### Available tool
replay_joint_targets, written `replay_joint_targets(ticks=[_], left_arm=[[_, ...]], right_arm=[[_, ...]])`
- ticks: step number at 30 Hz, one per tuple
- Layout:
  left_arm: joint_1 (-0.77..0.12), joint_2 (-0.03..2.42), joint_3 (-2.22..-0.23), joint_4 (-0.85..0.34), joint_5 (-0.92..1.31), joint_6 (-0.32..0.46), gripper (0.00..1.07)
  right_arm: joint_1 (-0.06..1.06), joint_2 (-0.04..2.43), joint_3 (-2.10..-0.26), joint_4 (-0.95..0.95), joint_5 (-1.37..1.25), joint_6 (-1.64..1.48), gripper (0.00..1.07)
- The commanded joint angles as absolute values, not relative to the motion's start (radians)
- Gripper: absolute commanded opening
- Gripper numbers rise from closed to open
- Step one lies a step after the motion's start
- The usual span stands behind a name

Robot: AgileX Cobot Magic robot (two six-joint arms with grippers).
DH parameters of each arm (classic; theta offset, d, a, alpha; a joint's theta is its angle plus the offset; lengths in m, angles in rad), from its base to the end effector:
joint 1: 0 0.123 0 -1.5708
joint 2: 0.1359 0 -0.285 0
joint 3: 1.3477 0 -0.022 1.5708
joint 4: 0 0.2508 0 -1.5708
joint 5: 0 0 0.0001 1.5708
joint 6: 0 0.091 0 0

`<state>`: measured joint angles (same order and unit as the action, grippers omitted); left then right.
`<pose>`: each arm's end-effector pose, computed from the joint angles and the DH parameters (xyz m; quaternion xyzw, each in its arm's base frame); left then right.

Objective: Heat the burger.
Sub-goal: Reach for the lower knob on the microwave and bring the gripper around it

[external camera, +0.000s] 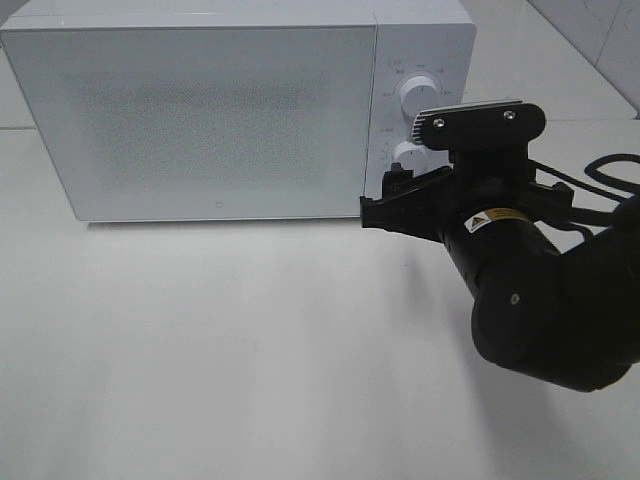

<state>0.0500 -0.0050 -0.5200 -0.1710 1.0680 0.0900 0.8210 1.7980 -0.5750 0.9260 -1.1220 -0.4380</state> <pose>-0.0083 -0.0140 0.2831 0.0216 0.8452 -0.0482 0.5318 0.2443 0.1663 0.1561 -0.0351 0.7625 -0.0281 0.6454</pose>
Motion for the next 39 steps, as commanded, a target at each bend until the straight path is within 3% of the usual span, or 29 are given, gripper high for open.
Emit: replay_joint_targets(ticks=[1,39], left_arm=[[0.053,-0.02,-0.518,-0.179,1.07,0.086,0.98],[0.053,-0.02,-0.518,-0.179,1.07,0.086,0.98]], right_arm=[[0.808,1.796,-0.595,0.909,-1.115,-0.426,0.76],[0.733,1.905,-0.691,0.848,-1.063,-0.388,0.76]])
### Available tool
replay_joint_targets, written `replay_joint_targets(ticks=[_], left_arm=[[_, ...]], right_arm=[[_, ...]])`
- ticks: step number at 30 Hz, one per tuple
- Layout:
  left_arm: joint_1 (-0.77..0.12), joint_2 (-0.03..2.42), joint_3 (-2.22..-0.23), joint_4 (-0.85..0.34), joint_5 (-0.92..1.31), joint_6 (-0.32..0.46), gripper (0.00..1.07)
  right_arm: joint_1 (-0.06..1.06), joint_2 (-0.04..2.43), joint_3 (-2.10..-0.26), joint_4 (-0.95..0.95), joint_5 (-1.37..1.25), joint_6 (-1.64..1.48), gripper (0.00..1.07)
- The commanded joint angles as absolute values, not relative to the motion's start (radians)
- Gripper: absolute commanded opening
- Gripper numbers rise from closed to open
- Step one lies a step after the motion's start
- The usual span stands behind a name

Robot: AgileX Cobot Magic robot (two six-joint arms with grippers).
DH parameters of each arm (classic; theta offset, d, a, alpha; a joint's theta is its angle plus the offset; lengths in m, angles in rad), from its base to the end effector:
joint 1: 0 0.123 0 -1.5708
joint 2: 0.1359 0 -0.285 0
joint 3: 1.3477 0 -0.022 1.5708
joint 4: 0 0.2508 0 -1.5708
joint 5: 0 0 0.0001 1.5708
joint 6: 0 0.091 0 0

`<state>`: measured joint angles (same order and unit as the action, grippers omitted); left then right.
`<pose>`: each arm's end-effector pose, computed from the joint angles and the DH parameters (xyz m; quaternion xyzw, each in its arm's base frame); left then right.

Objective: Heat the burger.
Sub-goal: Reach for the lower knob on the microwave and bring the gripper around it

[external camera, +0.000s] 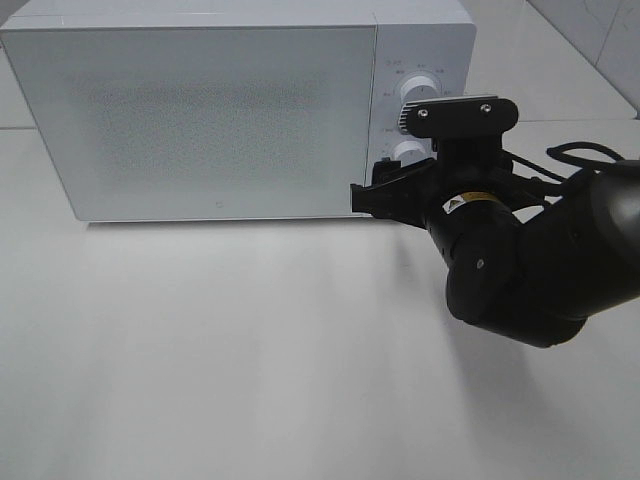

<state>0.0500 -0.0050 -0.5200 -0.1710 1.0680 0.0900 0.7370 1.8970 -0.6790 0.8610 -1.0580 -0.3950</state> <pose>-0.0083 -0.0140 0.2831 0.0216 0.8452 -0.0482 0.5318 0.2770 0.1703 0.1421 -0.0213 0.7750 -0.0198 0.6313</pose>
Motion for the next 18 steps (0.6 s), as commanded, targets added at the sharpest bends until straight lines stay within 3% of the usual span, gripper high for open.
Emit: replay_joint_targets(ticks=[1,18], left_arm=[[0.053,-0.02,-0.518,-0.179,1.07,0.086,0.98],[0.053,-0.02,-0.518,-0.179,1.07,0.085,0.98]], right_arm=[[0.733,1.905,-0.691,0.848,-1.063,-0.388,0.76],[0.733,1.998,-0.781,0.824,-1.066,-0.374,0.76]])
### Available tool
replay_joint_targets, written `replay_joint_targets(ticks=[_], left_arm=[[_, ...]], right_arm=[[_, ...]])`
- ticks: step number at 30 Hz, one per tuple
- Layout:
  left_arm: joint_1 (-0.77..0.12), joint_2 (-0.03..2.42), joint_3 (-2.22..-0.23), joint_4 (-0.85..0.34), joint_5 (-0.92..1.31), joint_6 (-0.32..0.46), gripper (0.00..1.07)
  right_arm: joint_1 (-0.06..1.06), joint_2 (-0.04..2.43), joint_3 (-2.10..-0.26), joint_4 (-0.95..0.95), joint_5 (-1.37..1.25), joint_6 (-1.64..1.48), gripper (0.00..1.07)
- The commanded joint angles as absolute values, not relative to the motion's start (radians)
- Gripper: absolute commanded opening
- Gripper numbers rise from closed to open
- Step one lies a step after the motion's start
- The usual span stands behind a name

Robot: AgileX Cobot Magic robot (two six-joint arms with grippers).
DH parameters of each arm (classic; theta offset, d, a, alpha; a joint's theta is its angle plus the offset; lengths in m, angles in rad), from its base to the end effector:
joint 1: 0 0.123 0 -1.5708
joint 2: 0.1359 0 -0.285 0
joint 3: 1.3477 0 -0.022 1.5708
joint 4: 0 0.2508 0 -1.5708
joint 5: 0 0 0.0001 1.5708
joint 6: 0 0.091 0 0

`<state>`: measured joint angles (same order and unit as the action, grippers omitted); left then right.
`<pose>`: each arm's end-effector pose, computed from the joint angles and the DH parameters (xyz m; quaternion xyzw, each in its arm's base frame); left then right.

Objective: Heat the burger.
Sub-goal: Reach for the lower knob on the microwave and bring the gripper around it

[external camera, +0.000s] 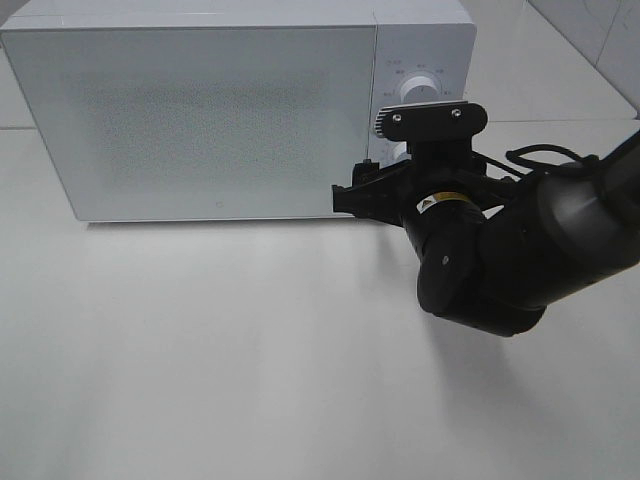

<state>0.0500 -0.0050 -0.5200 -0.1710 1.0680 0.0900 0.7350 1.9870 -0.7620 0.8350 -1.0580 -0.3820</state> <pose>-0.0083 -0.0140 0.2831 0.0216 0.8452 -0.0482 0.5318 0.2929 0.1856 0.1289 -0.0287 0.7740 -0.0139 0.6323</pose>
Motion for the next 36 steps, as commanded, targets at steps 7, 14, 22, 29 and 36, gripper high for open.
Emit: replay_joint_targets(ticks=[7,14,22,29,36], left_arm=[[0.053,-0.02,-0.518,-0.179,1.07,0.085,0.98],[0.053,-0.02,-0.518,-0.179,1.07,0.085,0.98],[0.053,-0.02,-0.518,-0.179,1.07,0.085,0.98],[0.053,-0.02,-0.518,-0.179,1.07,0.085,0.98],[0.053,-0.02,-0.518,-0.179,1.07,0.085,0.98]], right_arm=[[0.698,2.015,-0.817,0.795,-1.068,-0.374,0.76],[0.678,2.032,-0.832,0.771,-1.064,-0.374,0.76],[0.648,2.04,-0.852,0.726,-1.059,-0.369,0.76],[0.642,2.061,-0.863,0.723,-1.037,-0.363,0.76],[0.642,2.063,-0.863,0.723,-1.05,-0.348,0.76]])
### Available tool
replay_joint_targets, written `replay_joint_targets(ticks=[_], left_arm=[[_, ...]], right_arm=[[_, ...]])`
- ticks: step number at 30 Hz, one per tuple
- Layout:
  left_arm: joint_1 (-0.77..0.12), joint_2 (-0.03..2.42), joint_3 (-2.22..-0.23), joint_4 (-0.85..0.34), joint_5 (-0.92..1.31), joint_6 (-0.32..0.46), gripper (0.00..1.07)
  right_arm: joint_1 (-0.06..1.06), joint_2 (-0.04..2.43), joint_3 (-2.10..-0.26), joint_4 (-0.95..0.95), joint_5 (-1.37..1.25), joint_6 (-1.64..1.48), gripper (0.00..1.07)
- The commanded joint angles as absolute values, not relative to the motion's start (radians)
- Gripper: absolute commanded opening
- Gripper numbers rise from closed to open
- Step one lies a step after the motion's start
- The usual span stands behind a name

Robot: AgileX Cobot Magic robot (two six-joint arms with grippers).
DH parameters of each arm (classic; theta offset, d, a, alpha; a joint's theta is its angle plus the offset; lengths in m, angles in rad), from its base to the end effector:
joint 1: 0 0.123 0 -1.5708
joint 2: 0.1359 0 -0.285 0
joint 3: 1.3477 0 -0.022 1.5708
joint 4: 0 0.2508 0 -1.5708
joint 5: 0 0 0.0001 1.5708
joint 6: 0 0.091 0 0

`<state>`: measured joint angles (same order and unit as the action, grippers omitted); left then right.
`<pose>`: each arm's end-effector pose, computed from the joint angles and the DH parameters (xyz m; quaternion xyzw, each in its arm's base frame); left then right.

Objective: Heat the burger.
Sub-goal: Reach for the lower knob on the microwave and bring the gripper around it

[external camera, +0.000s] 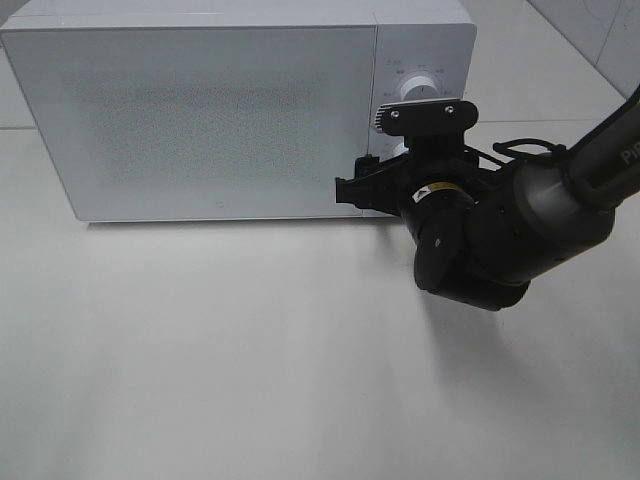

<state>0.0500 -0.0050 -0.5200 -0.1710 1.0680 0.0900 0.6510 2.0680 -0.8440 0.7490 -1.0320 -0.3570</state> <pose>-0.0083 -0.0140 0.2831 0.0216 0.8452 -0.0482 0.5318 0.3230 0.1793 0.1161 -0.0279 0.7745 -0.0154 0.6318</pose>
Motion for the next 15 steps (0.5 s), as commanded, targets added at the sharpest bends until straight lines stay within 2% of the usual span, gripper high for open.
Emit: replay_joint_targets(ticks=[1,9,15], left_arm=[[0.053,-0.02,-0.518,-0.179,1.07,0.085,0.98],[0.053,-0.02,-0.518,-0.179,1.07,0.085,0.98],[0.053,-0.02,-0.518,-0.179,1.07,0.085,0.98]], right_arm=[[0.642,2.063,-0.863,0.723,-1.05,-0.348,0.76],[0.643,2.036,-0.863,0.723,-1.063,-0.355,0.75],[0.643,2.035,-0.862,0.724,-1.061,-0.356,0.68]])
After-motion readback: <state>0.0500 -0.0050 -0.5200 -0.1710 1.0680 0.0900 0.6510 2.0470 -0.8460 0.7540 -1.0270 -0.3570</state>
